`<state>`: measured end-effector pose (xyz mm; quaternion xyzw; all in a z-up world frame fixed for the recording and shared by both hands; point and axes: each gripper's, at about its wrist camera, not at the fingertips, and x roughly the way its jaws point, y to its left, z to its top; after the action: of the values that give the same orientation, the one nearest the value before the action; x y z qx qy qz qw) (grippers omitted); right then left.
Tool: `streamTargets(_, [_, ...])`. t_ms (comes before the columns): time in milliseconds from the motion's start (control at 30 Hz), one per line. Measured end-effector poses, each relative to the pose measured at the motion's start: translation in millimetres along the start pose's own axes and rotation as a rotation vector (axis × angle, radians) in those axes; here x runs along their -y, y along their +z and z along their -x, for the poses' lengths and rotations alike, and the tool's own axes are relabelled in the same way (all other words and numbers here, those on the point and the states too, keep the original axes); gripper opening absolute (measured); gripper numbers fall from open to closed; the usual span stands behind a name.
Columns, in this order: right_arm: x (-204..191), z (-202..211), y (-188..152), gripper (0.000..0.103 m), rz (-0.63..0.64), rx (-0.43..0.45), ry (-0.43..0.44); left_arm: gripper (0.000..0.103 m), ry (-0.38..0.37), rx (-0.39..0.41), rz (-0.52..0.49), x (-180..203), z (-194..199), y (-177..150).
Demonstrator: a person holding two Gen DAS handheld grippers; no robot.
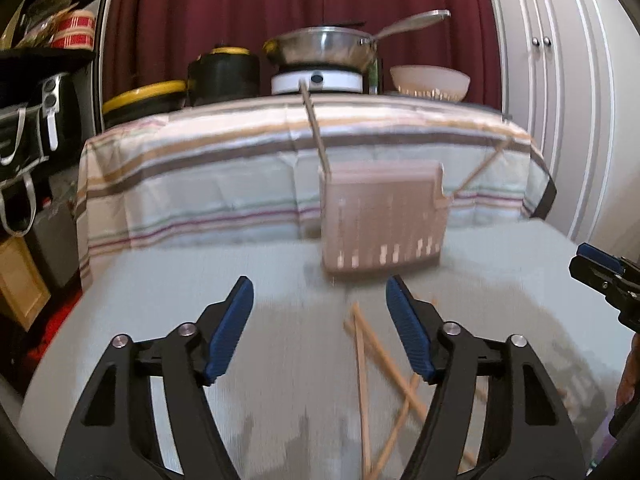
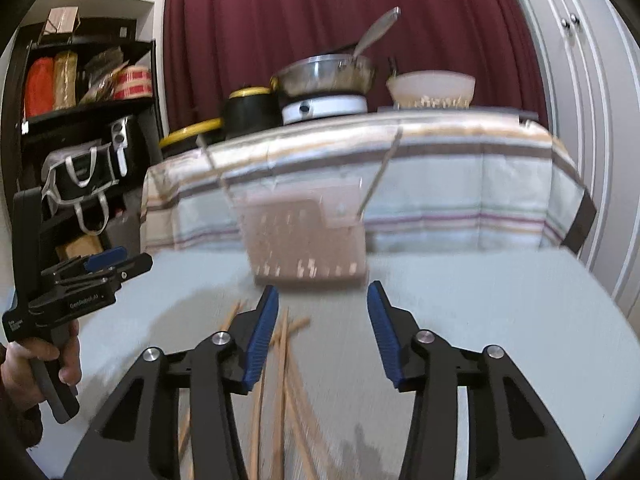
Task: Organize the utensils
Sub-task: 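Move the left tool back to the chopsticks and grasp another one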
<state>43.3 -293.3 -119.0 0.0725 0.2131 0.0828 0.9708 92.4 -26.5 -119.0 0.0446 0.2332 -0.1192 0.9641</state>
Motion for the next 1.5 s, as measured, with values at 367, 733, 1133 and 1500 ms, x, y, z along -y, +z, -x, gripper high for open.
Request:
streamTargets(367, [-17,4,-67,0.030,0.008,-0.129,0.058,0.058,0.010,-0.126,0.038,6,21,-75])
streamTargets(733, [-24,3,-88,0.020,0.019,-0.188,0.075,0.054,0.004,-0.150,0.060,18,27,-94])
streamTargets(1133, [-23,-8,-99,0.008,0.014,-0.275,0.049,0.054,-0.081,-0.171,0.065,44,26,-94])
streamTargets(1500, [-23,-6,-99,0.008,0.012,-0.273,0.051,0.049,-0.091,-0.248,0.028,63,9,-103])
